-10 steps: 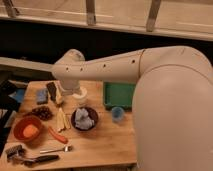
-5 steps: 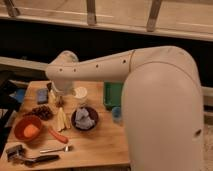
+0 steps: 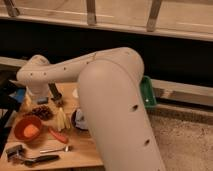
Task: Place grapes in table surface
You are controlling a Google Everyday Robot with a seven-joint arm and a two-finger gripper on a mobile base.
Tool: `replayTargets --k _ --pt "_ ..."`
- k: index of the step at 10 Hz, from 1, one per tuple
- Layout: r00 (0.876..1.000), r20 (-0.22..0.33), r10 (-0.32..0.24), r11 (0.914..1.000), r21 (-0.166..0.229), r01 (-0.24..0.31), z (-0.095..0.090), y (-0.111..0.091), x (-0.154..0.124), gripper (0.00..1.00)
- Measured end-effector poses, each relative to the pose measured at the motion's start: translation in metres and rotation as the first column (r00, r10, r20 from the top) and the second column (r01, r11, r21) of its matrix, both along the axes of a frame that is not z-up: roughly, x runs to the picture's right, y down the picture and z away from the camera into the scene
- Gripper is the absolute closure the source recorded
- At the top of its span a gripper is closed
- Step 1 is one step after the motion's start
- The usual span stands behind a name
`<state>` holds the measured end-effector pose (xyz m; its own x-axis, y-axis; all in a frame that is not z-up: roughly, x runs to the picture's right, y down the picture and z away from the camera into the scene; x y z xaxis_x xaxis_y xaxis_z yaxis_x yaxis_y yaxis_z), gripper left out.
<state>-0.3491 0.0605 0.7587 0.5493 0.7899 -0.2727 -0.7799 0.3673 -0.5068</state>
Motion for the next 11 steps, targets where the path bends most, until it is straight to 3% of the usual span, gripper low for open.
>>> replayTargets --k 2,4,8,11 --pt "0.999 0.007 -0.032 0.9990 -0.031 0.032 0.014 0.026 -0.021 0.28" --pt "0.999 0.000 -0.053 0.9963 -0.068 0.053 0.031 0.045 -0.025 0.28" --pt "0.997 -0.018 -0.073 0.9954 -0.063 0.072 0.046 0.034 -0.041 0.28" --pt "0.994 -0.078 -0.074 0.9943 -0.083 0.067 0.077 0.030 -0.024 0.28"
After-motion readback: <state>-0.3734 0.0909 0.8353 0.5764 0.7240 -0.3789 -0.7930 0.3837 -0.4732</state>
